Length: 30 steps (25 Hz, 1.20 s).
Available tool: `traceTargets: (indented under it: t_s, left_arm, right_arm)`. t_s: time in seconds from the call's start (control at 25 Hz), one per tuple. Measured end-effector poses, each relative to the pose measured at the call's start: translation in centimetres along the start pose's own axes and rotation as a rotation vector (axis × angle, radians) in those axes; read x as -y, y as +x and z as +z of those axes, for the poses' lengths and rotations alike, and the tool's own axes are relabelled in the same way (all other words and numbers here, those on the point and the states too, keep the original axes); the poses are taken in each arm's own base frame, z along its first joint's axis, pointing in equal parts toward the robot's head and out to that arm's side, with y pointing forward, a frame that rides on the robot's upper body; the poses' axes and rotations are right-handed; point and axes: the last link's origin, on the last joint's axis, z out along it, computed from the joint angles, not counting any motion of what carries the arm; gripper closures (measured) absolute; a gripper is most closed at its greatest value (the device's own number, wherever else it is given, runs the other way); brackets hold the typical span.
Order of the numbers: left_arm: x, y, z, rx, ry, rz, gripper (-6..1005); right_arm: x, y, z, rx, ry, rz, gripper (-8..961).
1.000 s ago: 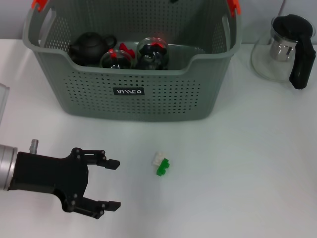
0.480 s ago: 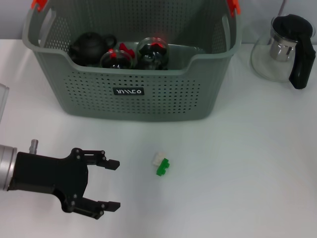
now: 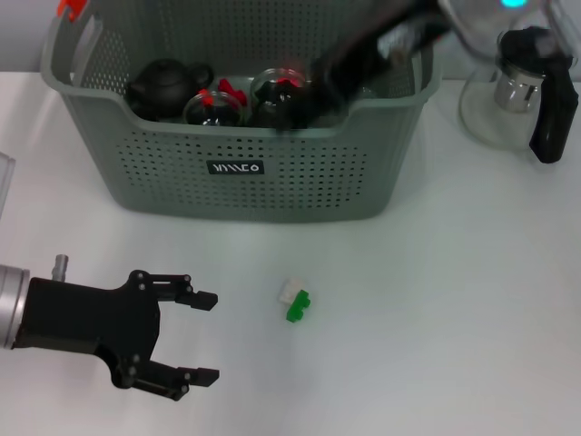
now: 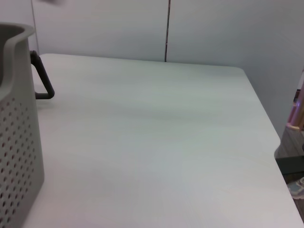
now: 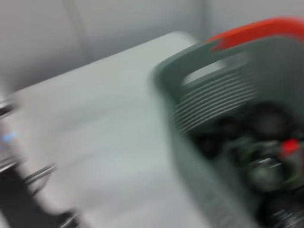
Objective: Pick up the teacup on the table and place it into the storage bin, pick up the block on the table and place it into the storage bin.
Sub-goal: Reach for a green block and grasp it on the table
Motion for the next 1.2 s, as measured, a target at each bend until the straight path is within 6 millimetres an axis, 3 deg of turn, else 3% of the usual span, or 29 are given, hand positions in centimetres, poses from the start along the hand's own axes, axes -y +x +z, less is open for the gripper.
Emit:
traceTargets:
  t_s: [0.16, 0.28, 0.84, 1.2]
  left_arm:
    - [0.0, 0.0, 0.0, 0.001, 0.001, 0.0, 140]
    - [0.0, 0.0, 0.0, 0.001, 0.001, 0.001, 140]
    - [0.0, 0.0, 0.0, 0.001, 0.0, 0.009, 140]
    - [-0.1, 0.0, 0.1, -0.002, -0.001, 0.008, 140]
  right_arm:
    - [-2.6, 1.9, 0.2, -0.116, -0.088, -0.002, 35]
    - [-3.5, 3.3, 1.5, -0.209, -0.101, 0.027, 38]
    - [-3.8, 7.5, 11.4, -0.436, -0.027, 0.072, 38]
    - [-3.6, 9.0, 13.9, -0.444, 0.033, 0.079, 37]
